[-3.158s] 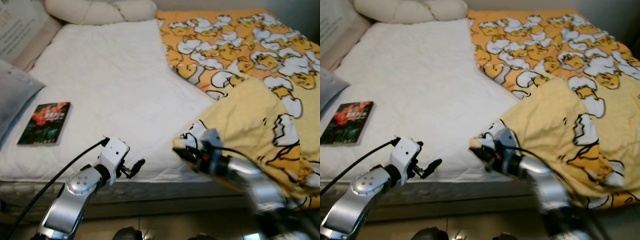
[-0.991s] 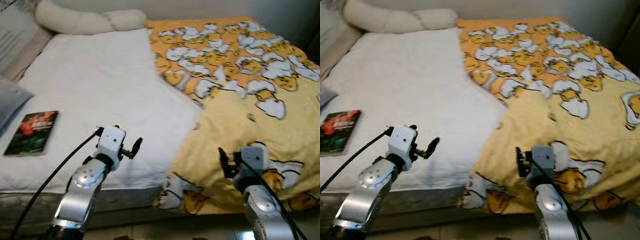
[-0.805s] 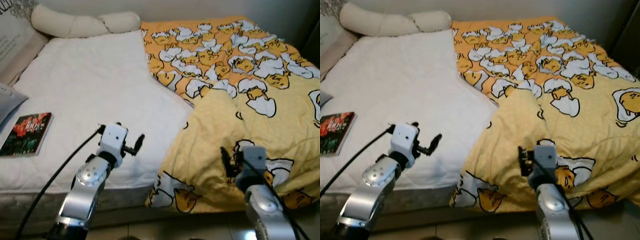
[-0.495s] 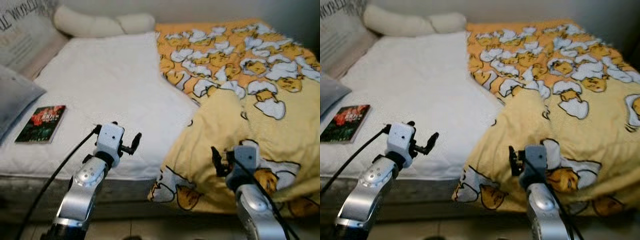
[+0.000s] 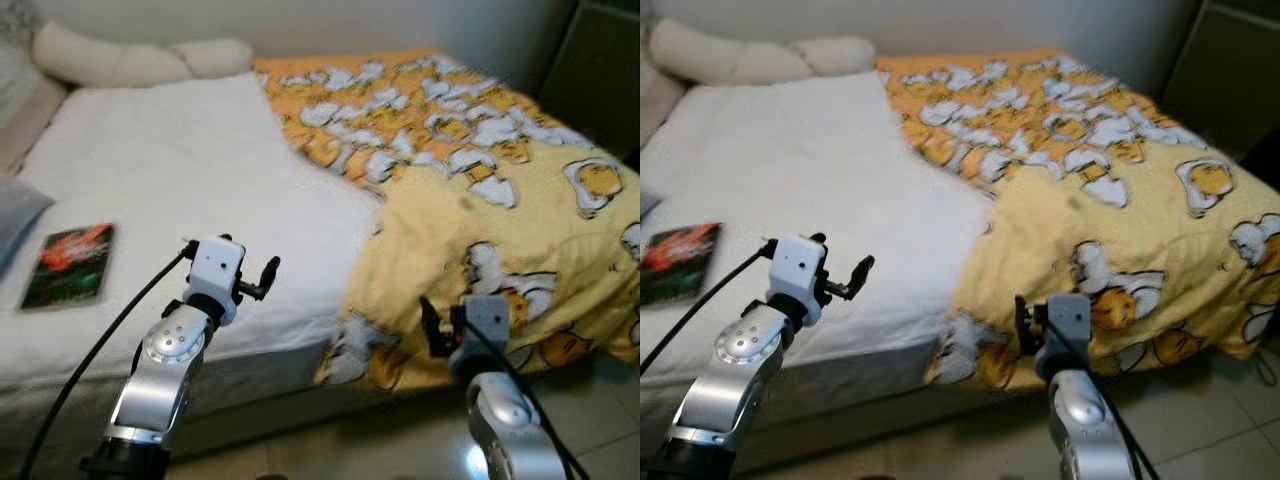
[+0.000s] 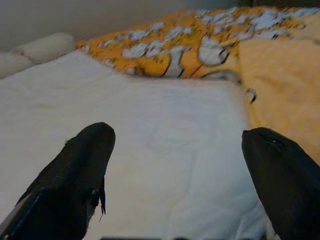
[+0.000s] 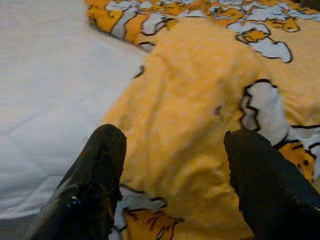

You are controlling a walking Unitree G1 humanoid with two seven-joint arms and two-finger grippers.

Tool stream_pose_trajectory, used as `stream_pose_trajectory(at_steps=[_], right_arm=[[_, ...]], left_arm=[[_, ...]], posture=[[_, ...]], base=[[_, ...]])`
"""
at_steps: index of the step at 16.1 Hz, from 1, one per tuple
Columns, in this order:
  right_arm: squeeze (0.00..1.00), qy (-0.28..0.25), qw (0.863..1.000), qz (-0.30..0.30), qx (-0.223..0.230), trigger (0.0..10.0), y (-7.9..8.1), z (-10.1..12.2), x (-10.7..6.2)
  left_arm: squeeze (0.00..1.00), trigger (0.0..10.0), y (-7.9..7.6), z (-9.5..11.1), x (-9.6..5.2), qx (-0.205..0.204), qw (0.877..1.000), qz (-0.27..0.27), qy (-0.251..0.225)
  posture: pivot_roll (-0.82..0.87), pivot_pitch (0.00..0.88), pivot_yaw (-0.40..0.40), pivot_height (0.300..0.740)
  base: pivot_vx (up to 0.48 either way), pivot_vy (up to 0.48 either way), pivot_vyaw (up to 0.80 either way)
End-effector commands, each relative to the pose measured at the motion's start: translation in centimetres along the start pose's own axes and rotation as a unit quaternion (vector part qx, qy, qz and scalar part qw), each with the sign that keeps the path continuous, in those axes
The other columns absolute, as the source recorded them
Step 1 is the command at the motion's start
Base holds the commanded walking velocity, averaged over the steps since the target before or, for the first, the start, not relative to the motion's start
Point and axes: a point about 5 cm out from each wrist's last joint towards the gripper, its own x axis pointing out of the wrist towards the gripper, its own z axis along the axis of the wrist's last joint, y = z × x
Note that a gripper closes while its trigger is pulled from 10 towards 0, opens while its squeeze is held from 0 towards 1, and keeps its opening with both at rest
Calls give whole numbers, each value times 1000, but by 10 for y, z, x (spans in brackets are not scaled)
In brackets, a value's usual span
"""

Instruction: Clean up the room

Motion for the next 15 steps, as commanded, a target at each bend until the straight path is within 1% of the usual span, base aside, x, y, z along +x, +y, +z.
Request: stream_pose_trajectory(at_steps=[1,3,5,7,8,15], right_arm=[[0,2,1000,-13,-3,10000,-5,1,1],[0,-1,1000,-15,12,10000,-6,3,1],[0,-5,1000,-20,9,10000,-11,6,1],[0,-7,1000,-20,3,10000,-13,7,1],[0,-9,1000,-20,2,10000,-14,8,1],[0,-7,1000,-18,-5,10000,-14,8,4]], left_arm=[[216,10000,-1,2,2,5,1000,2,-1],[227,10000,0,2,3,-8,1000,6,-5],[231,10000,1,3,5,-12,1000,10,-7],[231,10000,-1,2,4,-15,1000,4,-8],[231,10000,-2,2,4,-16,1000,2,-8],[231,10000,-7,2,5,-17,1000,-5,-11]], posture=[[6,0,46,740],[-1,0,49,740],[-4,0,48,740],[-6,0,48,740],[-6,0,48,740],[-6,0,43,740]], base=[[0,0,0],[0,0,0],[0,0,-672],[0,0,-759],[0,0,0],[261,0,0]])
